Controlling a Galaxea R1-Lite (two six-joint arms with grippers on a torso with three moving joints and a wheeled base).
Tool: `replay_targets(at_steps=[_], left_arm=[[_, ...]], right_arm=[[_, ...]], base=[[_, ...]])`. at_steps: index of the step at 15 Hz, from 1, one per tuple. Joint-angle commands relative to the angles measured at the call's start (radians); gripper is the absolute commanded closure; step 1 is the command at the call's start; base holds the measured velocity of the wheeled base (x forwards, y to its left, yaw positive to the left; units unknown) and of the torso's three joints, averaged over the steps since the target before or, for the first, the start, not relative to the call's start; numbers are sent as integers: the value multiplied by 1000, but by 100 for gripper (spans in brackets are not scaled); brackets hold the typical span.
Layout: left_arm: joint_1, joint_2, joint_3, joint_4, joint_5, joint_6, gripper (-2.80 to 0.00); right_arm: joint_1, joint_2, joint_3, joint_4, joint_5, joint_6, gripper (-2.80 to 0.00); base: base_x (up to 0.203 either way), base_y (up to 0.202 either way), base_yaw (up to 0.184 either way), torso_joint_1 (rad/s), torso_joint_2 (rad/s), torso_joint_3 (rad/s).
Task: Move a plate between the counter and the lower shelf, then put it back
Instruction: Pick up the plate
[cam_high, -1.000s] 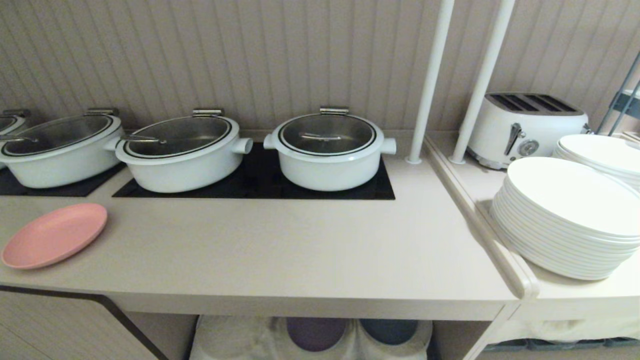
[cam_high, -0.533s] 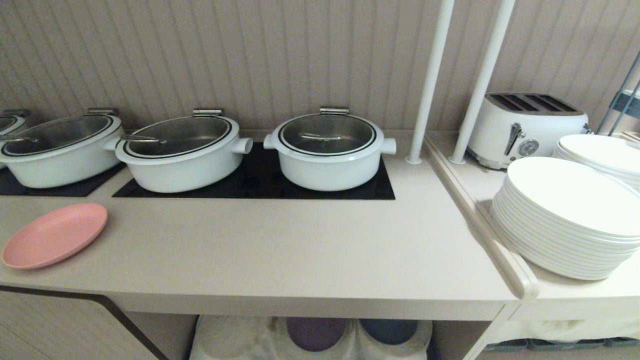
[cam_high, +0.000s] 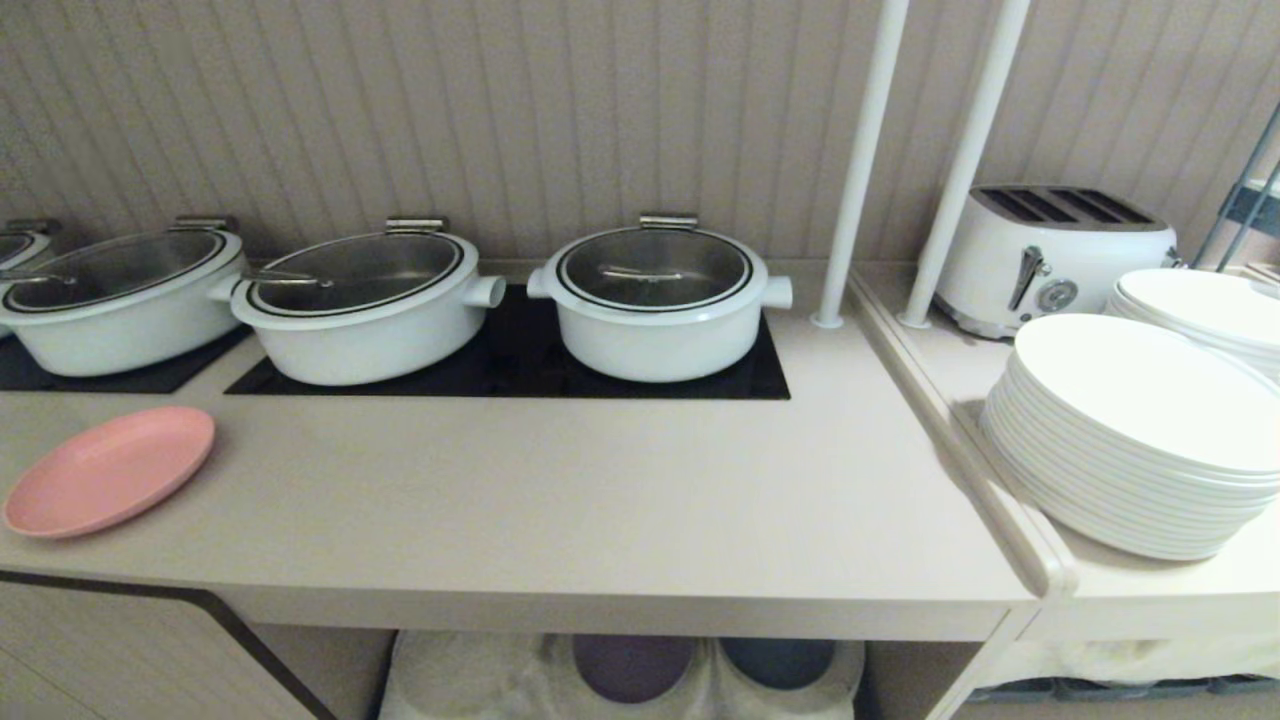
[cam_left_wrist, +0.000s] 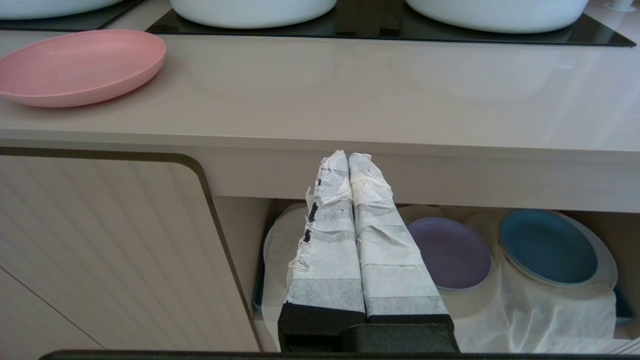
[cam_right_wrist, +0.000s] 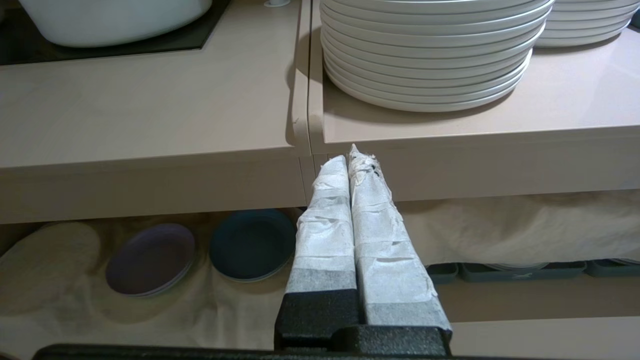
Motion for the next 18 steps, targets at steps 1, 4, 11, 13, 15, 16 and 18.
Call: replay_targets(at_steps=[1, 4, 11, 13, 15, 16, 18], left_arm=[[0, 1, 0, 1, 0, 1, 0], [0, 1, 0, 1, 0, 2, 0], [0, 1, 0, 1, 8, 1, 0], [0, 1, 0, 1, 8, 0, 0], [0, 1, 0, 1, 8, 0, 0], [0, 1, 0, 0, 9, -2, 0], [0, 1, 0, 1, 10, -6, 0]], right_arm=[[0, 0, 0, 0, 0, 0, 0], [0, 0, 0, 0, 0, 0, 0], [0, 0, 0, 0, 0, 0, 0], [0, 0, 0, 0, 1, 0, 0], [0, 0, 0, 0, 0, 0, 0], [0, 0, 0, 0, 0, 0, 0], [0, 0, 0, 0, 0, 0, 0]], base=[[0, 0, 0, 0, 0, 0], [0, 0, 0, 0, 0, 0], [0, 0, 0, 0, 0, 0], [0, 0, 0, 0, 0, 0], [0, 0, 0, 0, 0, 0], [0, 0, 0, 0, 0, 0], [0, 0, 0, 0, 0, 0]])
